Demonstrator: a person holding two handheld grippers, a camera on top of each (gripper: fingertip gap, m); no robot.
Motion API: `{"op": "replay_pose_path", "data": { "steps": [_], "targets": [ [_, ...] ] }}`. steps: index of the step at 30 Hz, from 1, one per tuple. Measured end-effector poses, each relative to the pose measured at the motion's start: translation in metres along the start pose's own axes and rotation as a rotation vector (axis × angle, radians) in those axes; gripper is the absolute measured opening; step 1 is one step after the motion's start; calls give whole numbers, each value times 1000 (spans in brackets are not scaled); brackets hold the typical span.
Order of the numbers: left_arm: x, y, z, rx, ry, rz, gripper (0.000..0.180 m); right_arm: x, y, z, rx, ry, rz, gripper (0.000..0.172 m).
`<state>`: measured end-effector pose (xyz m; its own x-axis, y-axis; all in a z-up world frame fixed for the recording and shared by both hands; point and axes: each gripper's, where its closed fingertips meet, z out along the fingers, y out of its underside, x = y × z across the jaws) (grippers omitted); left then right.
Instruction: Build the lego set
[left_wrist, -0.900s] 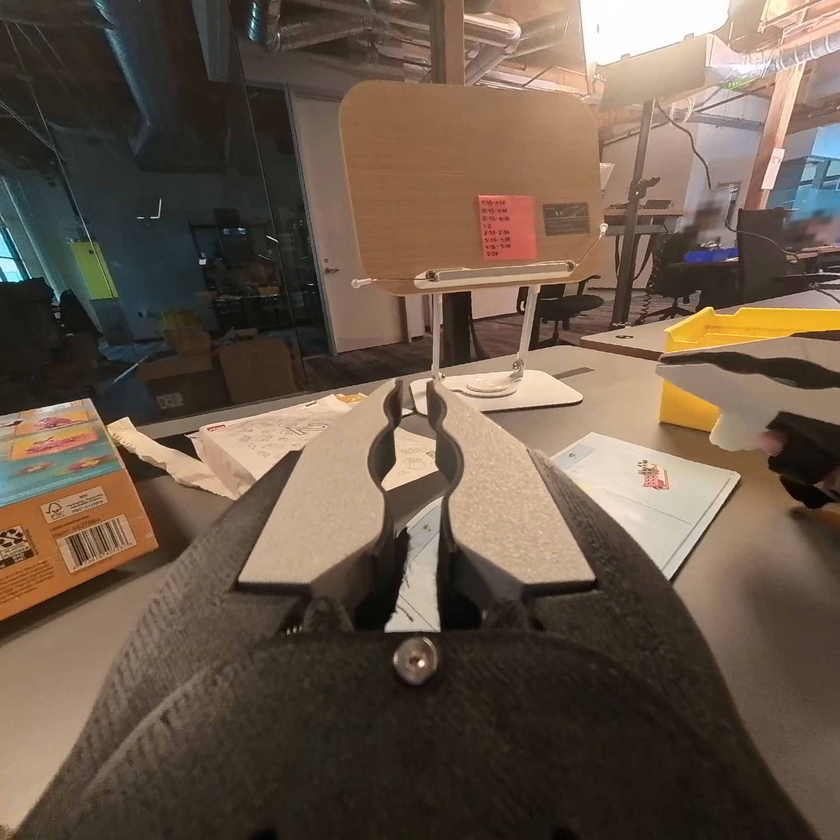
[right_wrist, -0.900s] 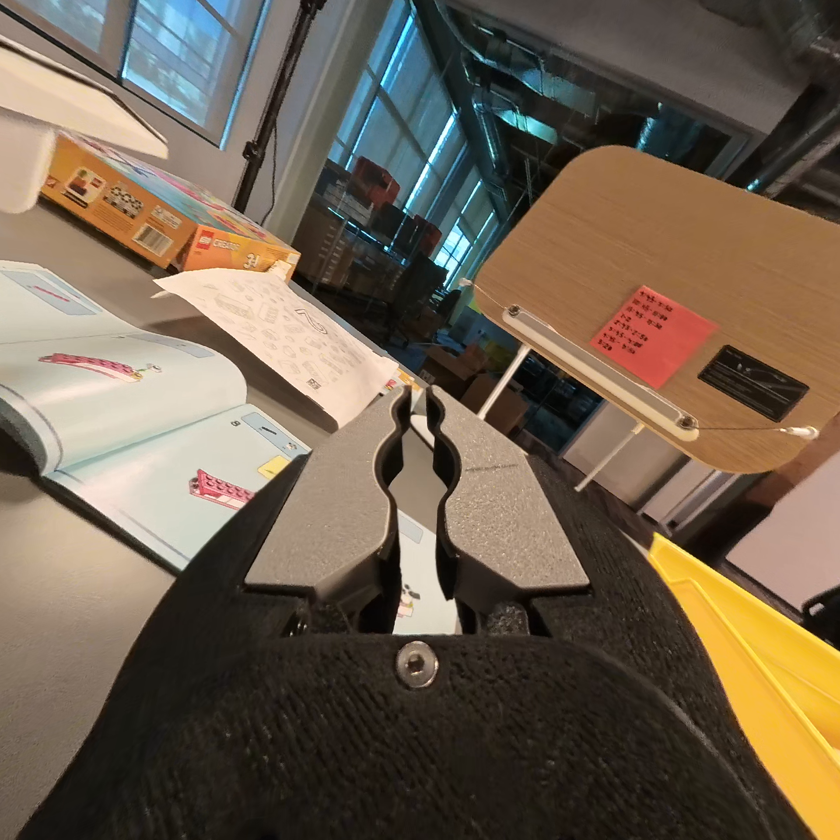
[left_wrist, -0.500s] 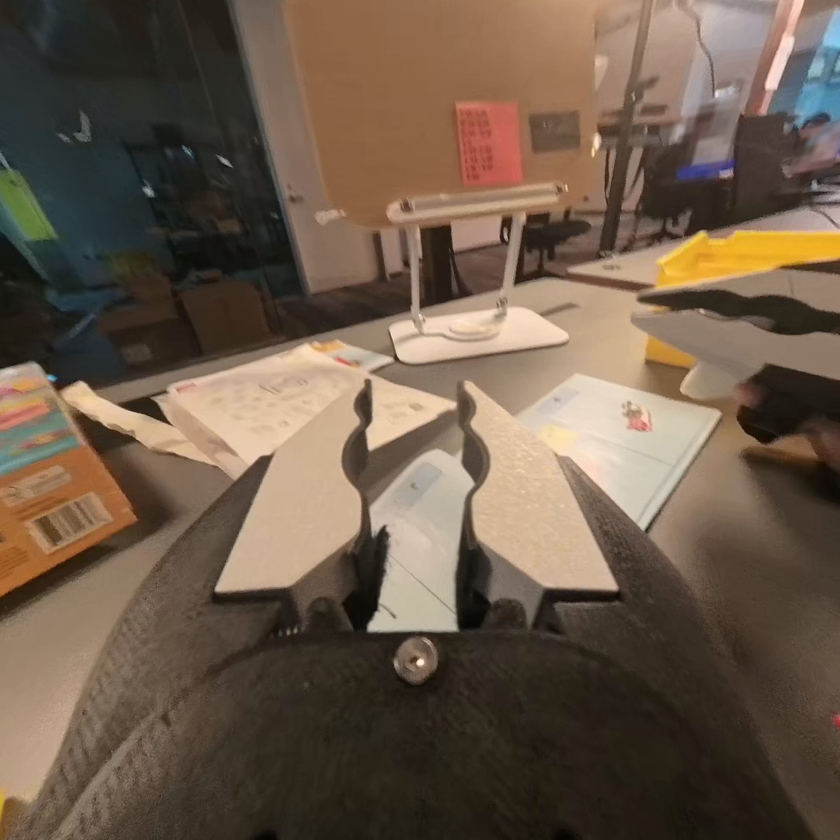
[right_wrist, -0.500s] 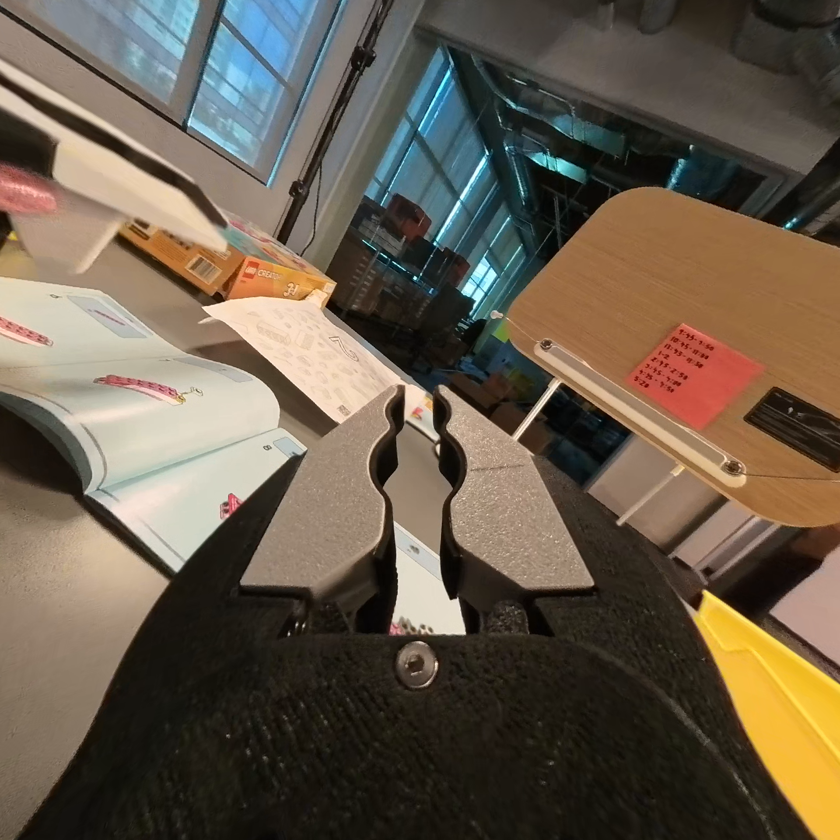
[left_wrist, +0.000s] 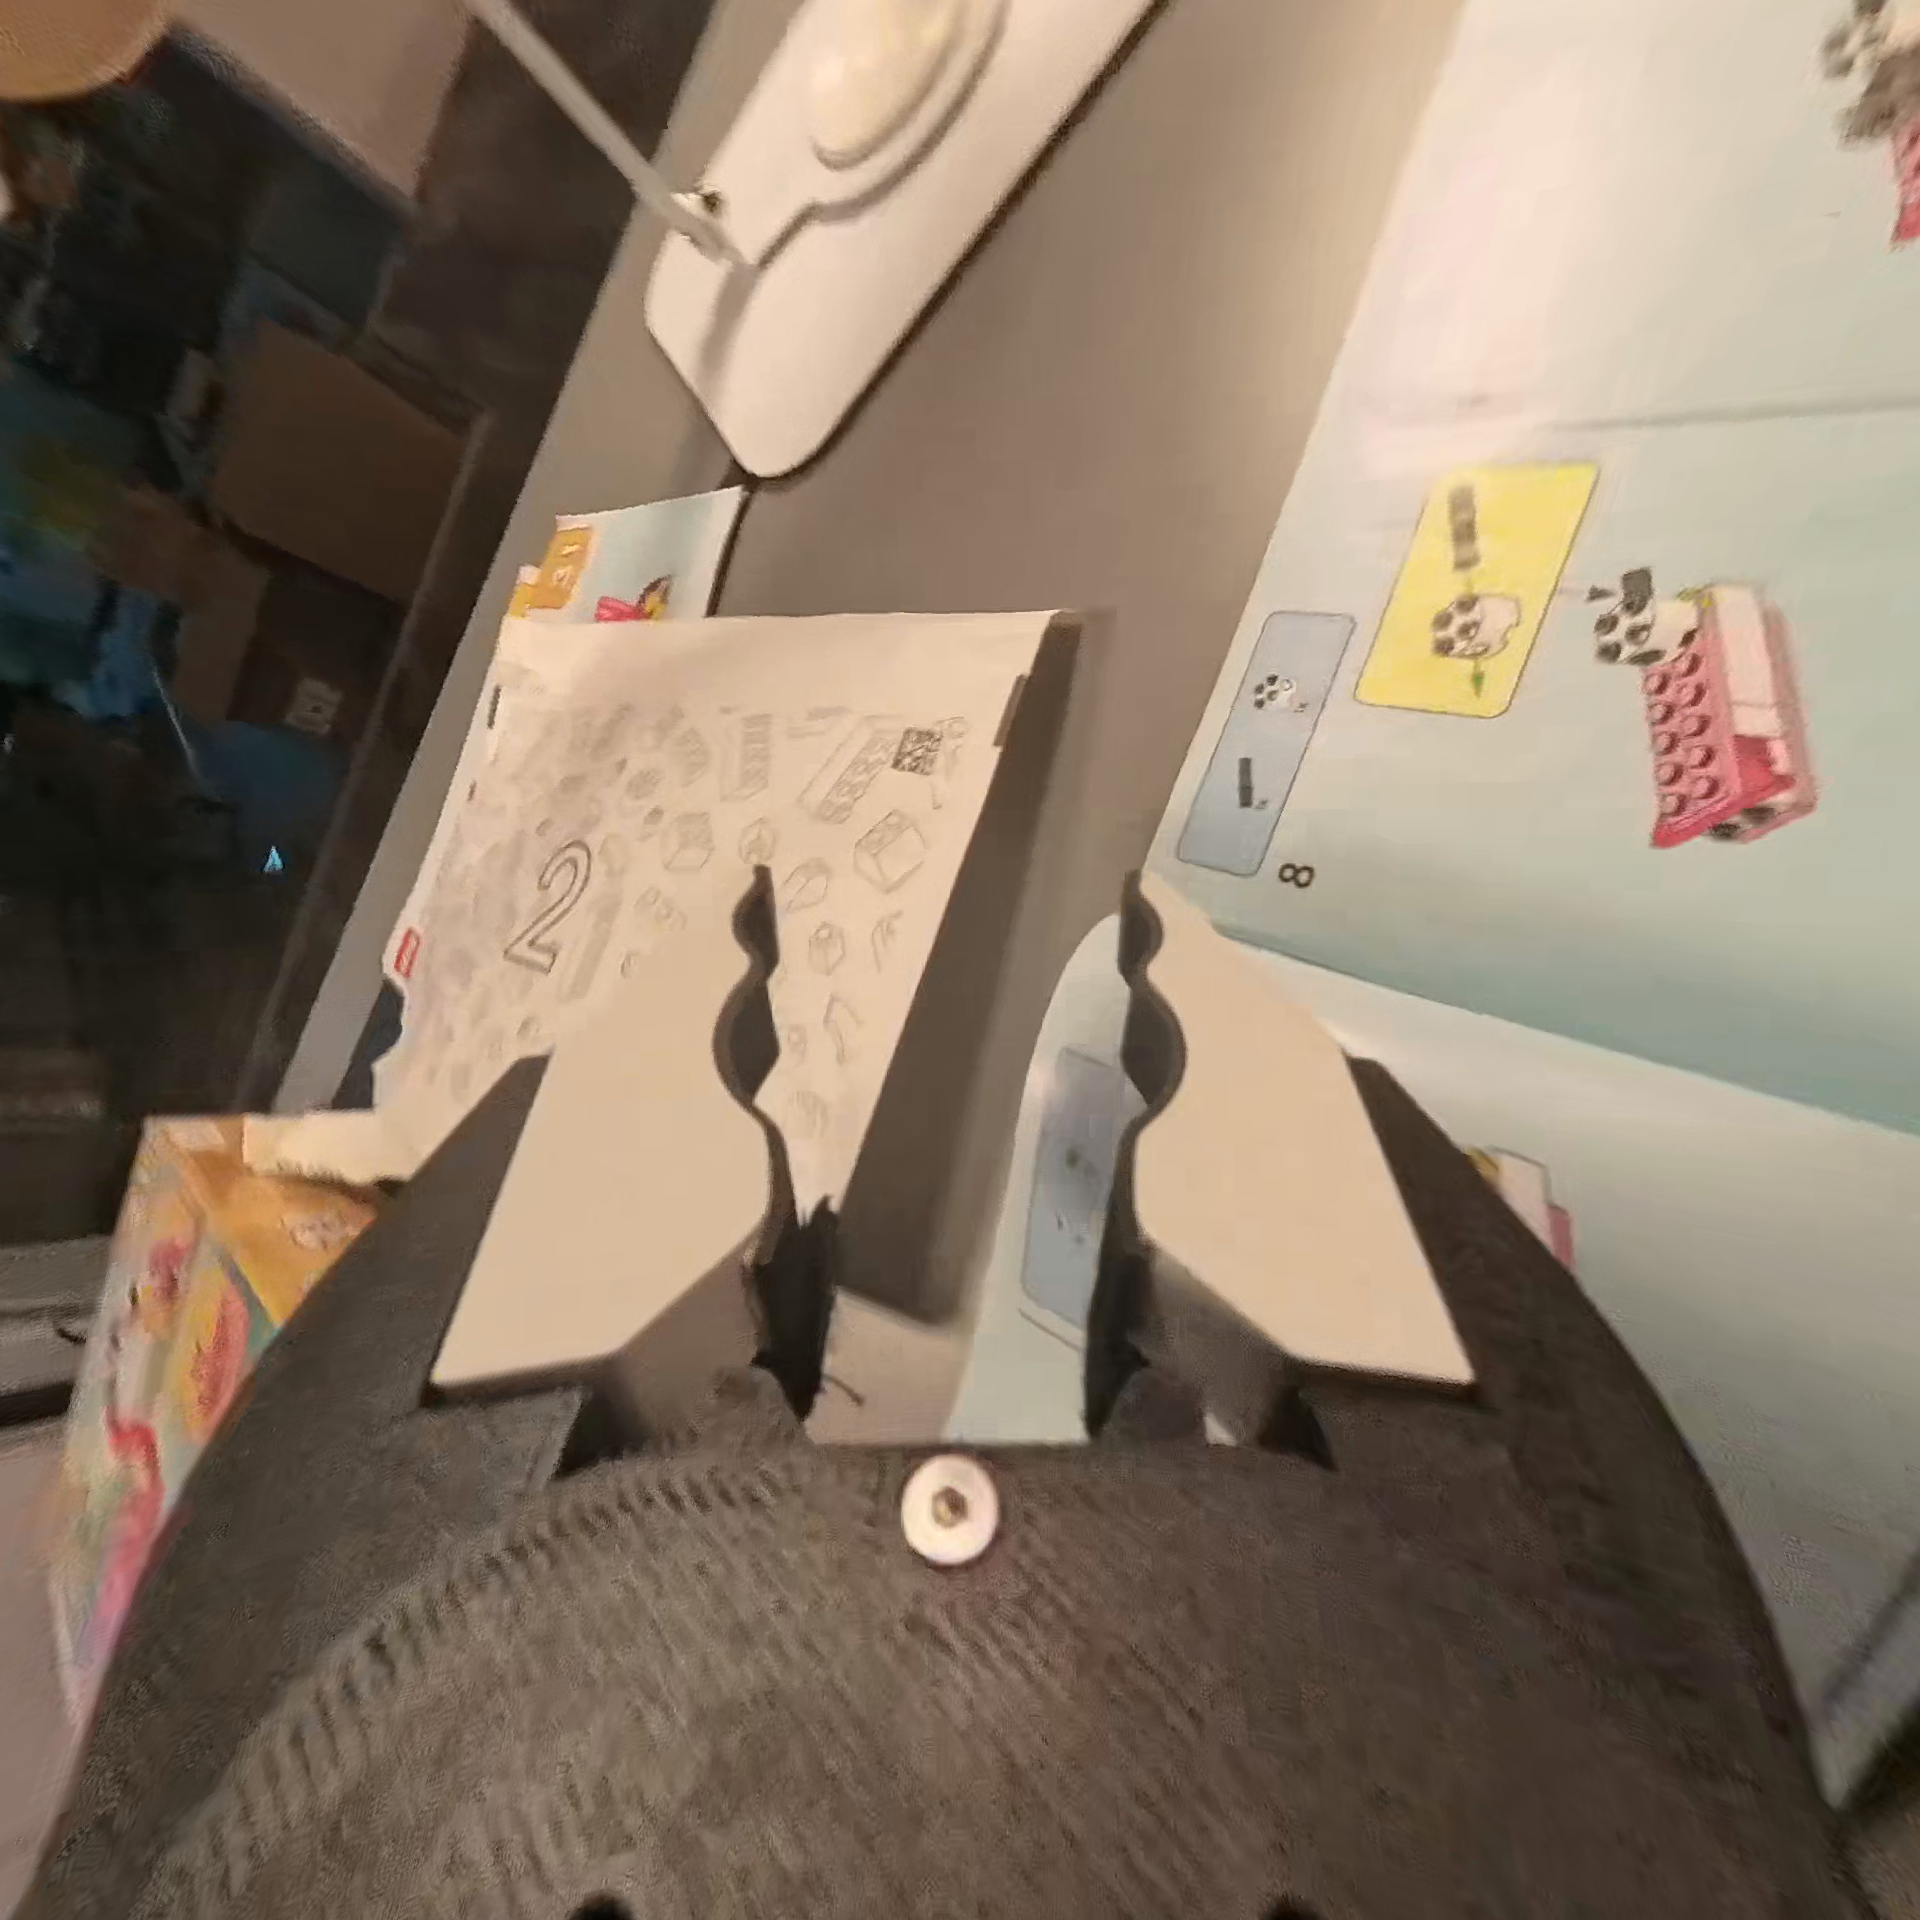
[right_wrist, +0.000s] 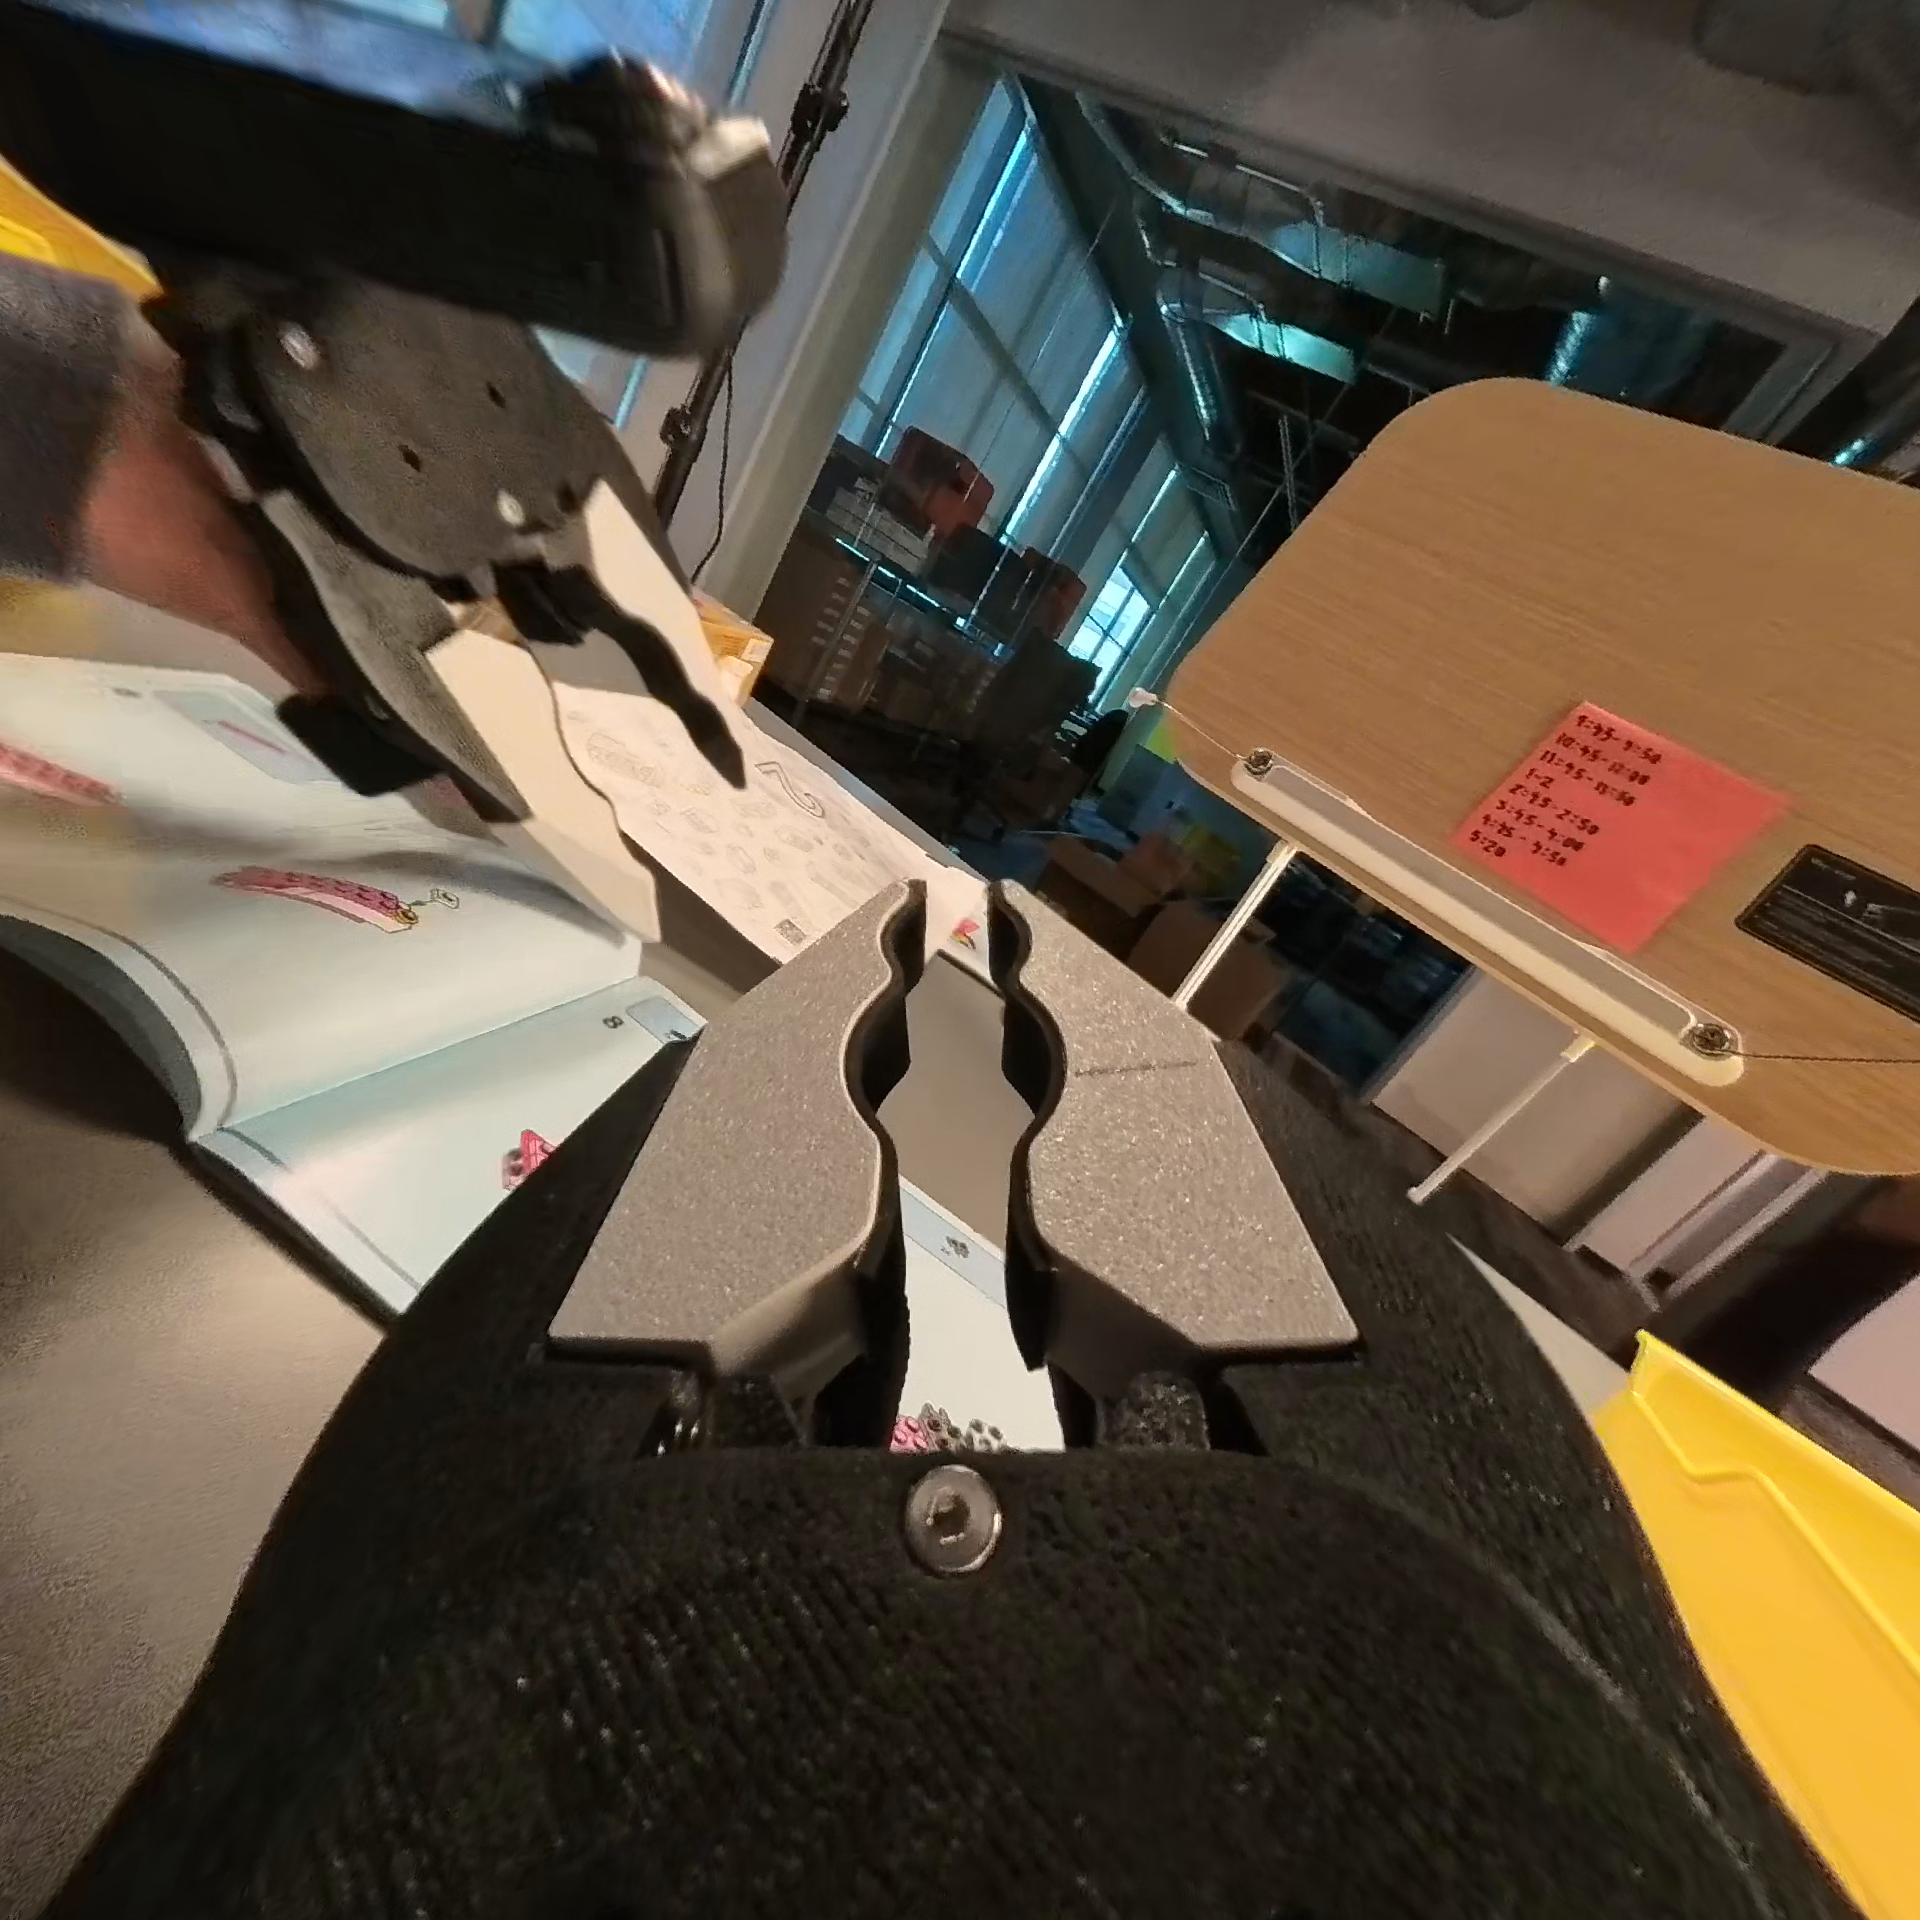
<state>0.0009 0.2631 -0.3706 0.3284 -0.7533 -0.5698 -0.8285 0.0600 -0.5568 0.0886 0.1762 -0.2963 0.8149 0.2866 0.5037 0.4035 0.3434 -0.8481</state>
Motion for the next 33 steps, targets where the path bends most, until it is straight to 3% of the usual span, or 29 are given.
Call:
{"op": "replay_pose_path", "data": {
  "steps": [8,16,18,22,26,33],
  "targets": [
    [8,-7,41,-68,89,213,44,-5,9,7,-52,-37,5,15],
    [-2,-4,55,-9,-20,349,18,-28,36,41,-172,-275,-160,26],
    [-4,-6,52,20,-74,394,0,-30,44,53,-195,-321,-184,26],
    [-15,-14,33,112,-183,407,0,-33,51,76,-183,-371,-281,26],
    [-17,-18,16,204,-182,309,0,-41,52,93,-145,-378,-405,21],
    [-17,-17,6,254,-183,295,0,-58,56,109,-111,-378,-648,11]
  ]
}}
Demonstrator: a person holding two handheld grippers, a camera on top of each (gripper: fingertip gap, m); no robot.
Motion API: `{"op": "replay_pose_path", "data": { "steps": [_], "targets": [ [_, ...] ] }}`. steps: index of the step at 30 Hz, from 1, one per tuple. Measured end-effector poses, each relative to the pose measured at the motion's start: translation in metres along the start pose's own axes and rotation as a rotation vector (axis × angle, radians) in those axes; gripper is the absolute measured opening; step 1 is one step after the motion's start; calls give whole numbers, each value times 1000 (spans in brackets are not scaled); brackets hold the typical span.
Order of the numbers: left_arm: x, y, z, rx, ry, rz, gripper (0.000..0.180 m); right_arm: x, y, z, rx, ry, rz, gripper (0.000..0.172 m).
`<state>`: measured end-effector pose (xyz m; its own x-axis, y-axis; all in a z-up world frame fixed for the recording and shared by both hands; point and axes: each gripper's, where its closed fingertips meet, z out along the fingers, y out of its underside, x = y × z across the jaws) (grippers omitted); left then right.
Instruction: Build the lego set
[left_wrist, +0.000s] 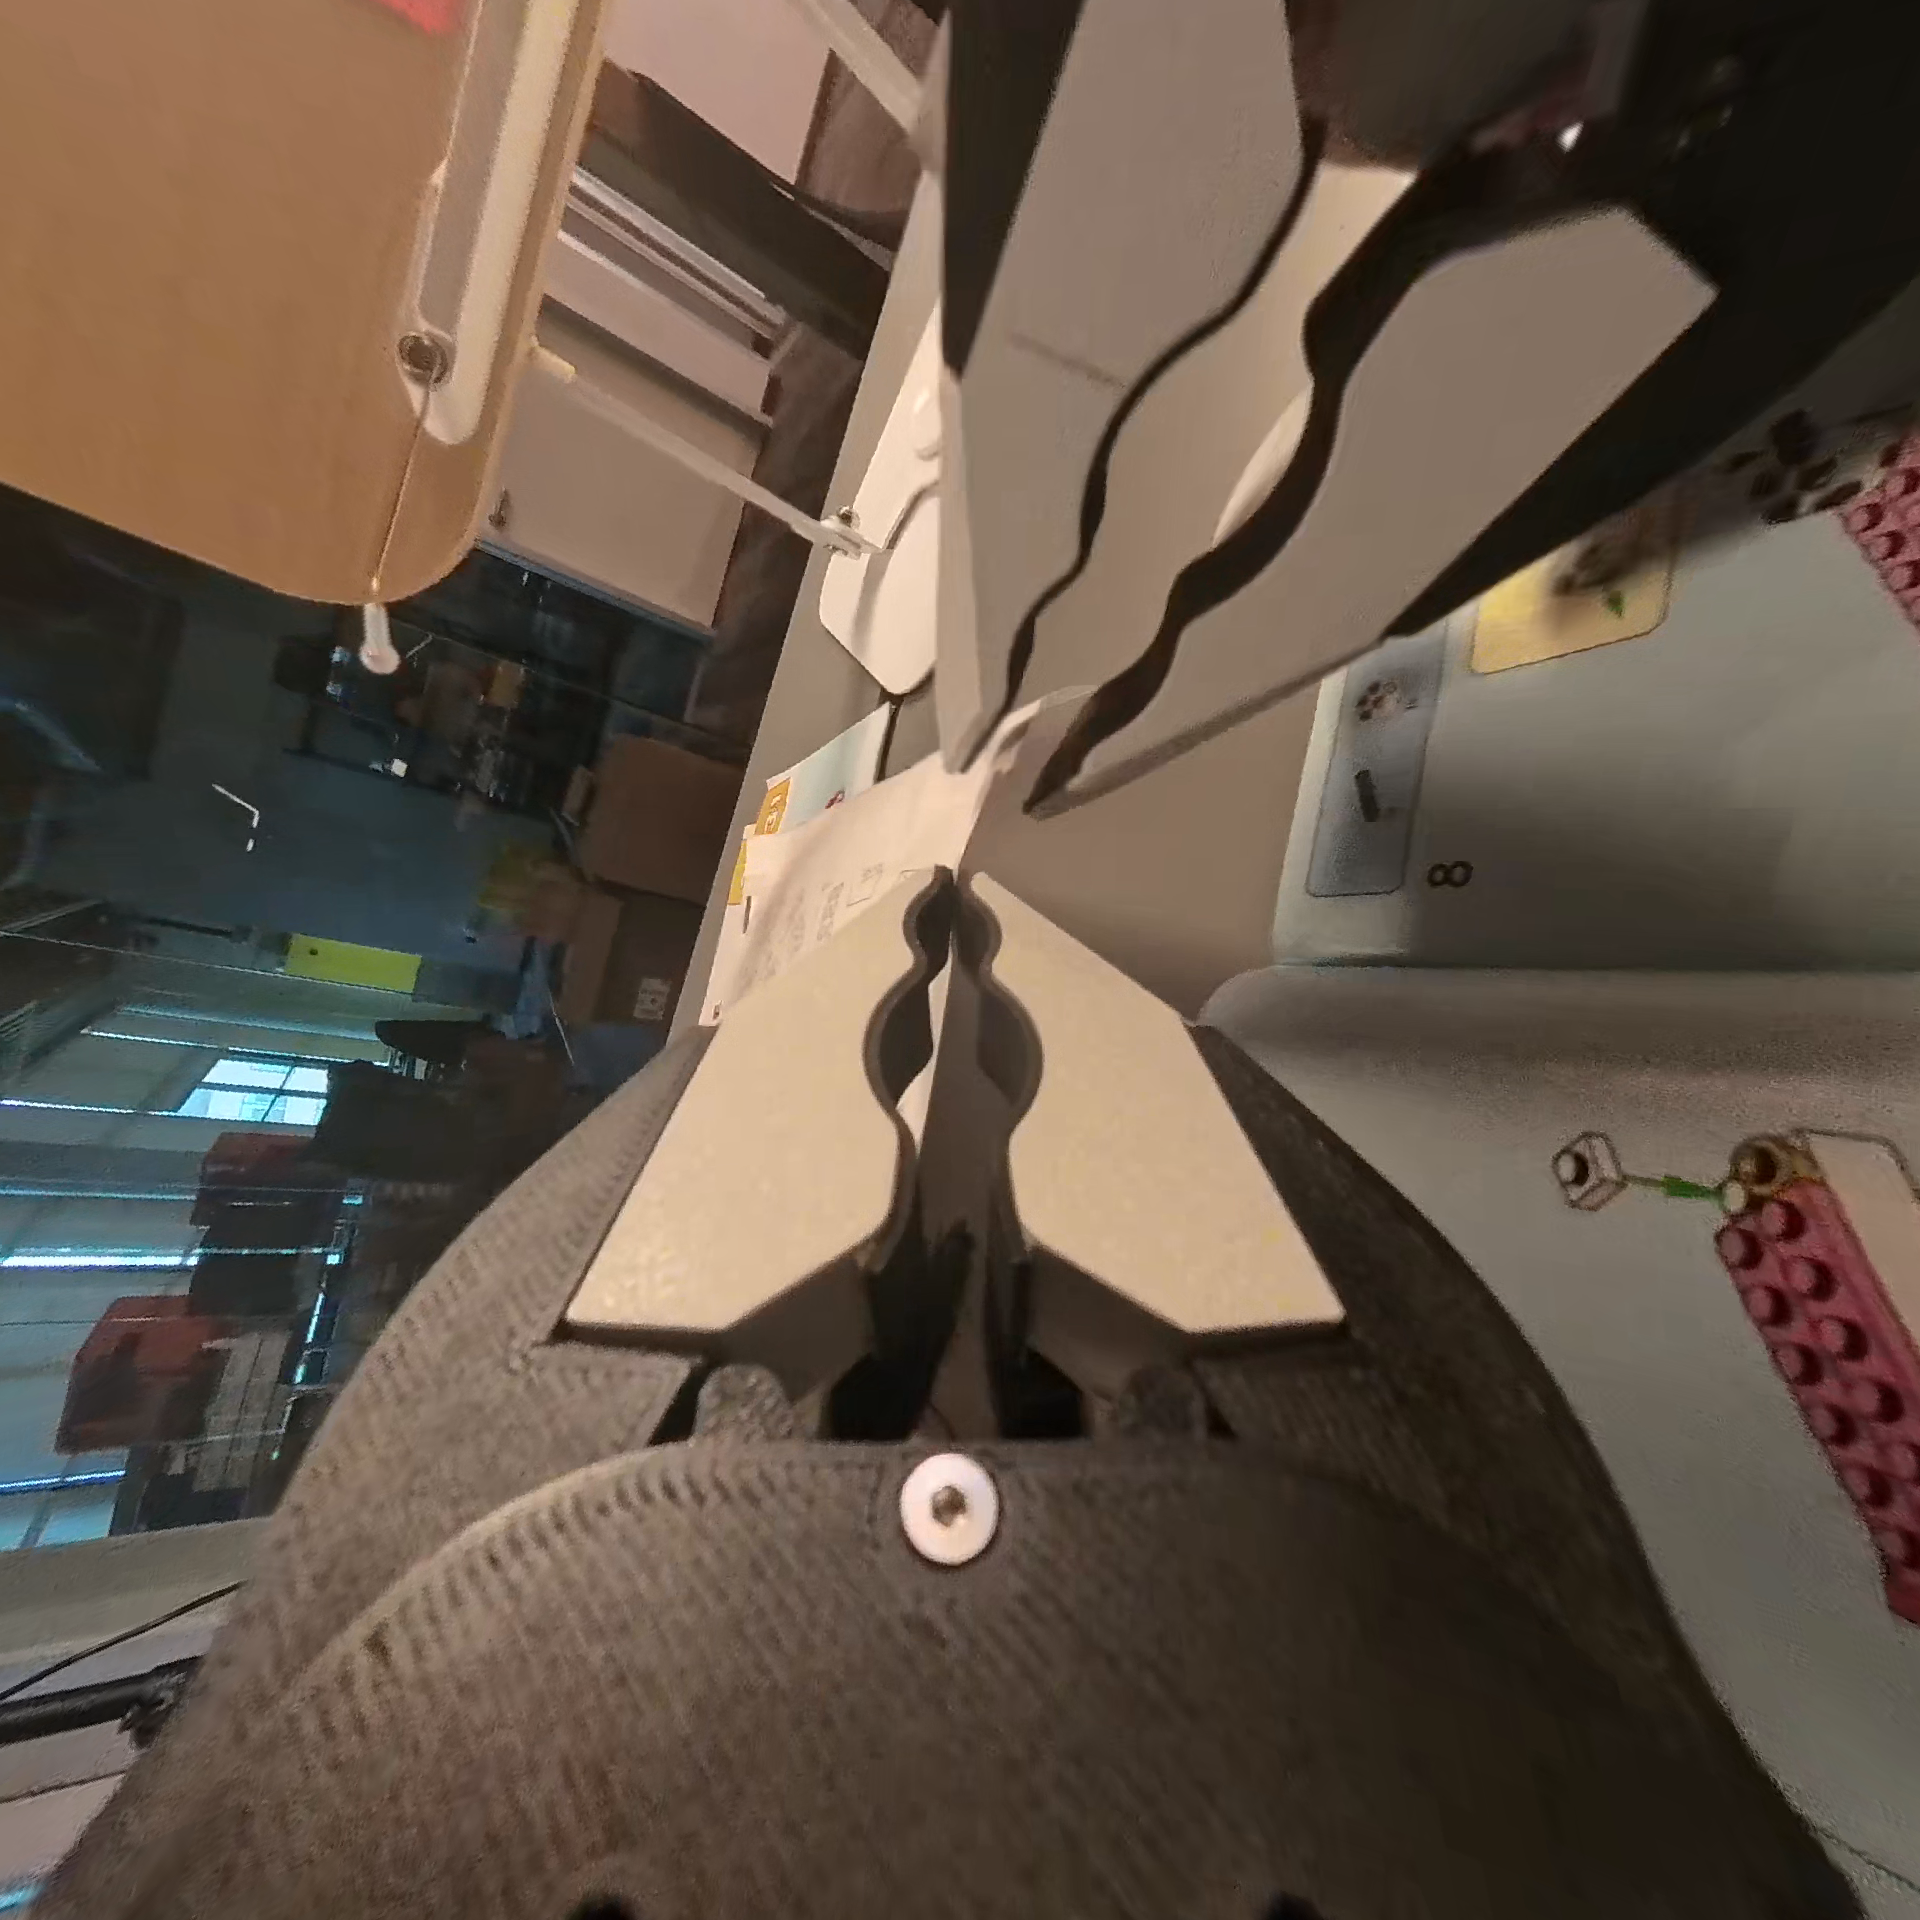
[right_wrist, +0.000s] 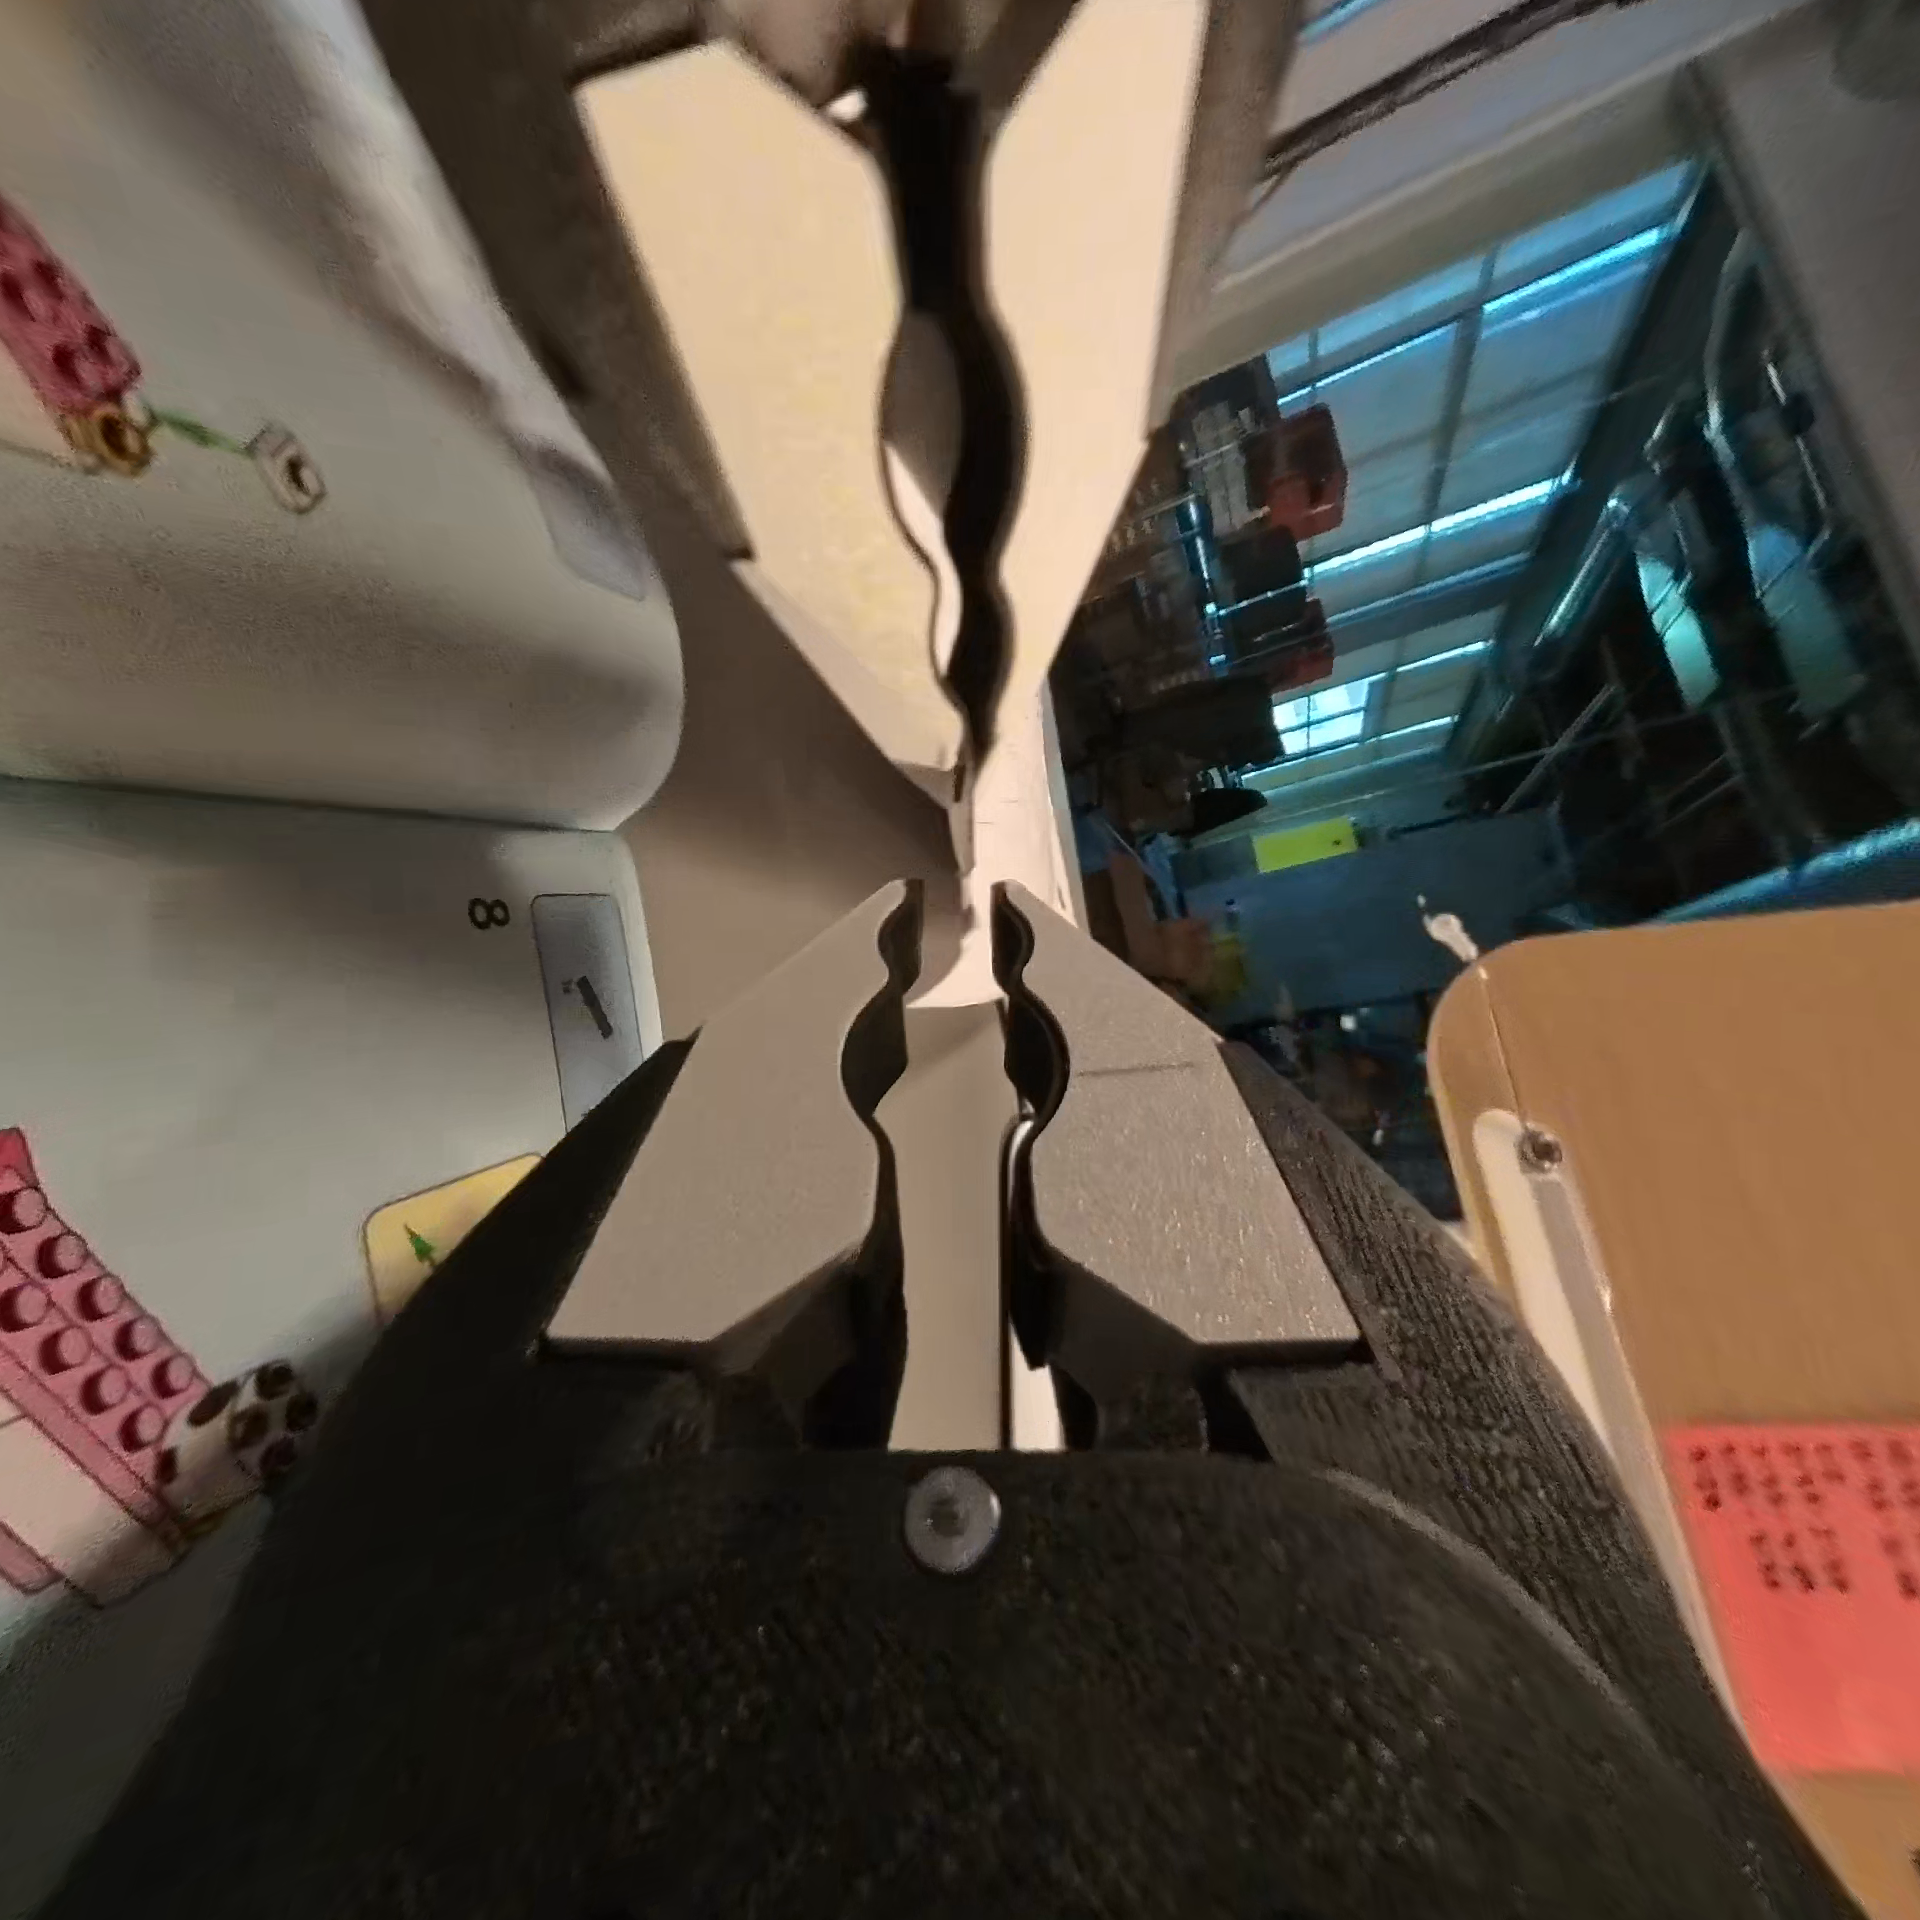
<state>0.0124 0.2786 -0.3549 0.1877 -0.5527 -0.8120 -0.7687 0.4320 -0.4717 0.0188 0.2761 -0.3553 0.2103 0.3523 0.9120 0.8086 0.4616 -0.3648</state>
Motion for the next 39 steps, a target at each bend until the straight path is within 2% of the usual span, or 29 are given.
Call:
{"op": "replay_pose_path", "data": {
  "steps": [1,3,5,7,9,11,13,22,30,33,39],
  "targets": [
    [0,0,-1,5,5,-5,0,-1,0,1,1,0,-29,11],
    [2,2,-2,10,19,9,0,-1,-2,2,13,-1,-43,0],
    [-1,1,-4,42,-26,13,1,1,-4,2,22,-13,-4,0],
    [-3,-8,-8,97,-67,26,14,2,-5,2,26,-26,24,0],
    [-2,-14,-9,114,-81,75,17,0,-5,2,29,-36,28,0],
    [3,-11,-4,72,-82,126,13,-2,-6,2,30,-51,40,0],
    [6,-5,0,25,-91,185,0,-3,-6,1,29,-75,61,0],
    [7,-5,-4,24,-129,302,0,-5,-9,-1,64,-169,235,0],
    [20,-5,-6,33,-140,470,0,-20,-9,-8,120,-390,473,0],
    [25,-8,-10,24,-121,419,0,-23,-13,-14,159,-476,541,0],
    [28,-17,-24,69,-144,462,0,-24,-25,-28,247,-640,687,0]
  ]
}}
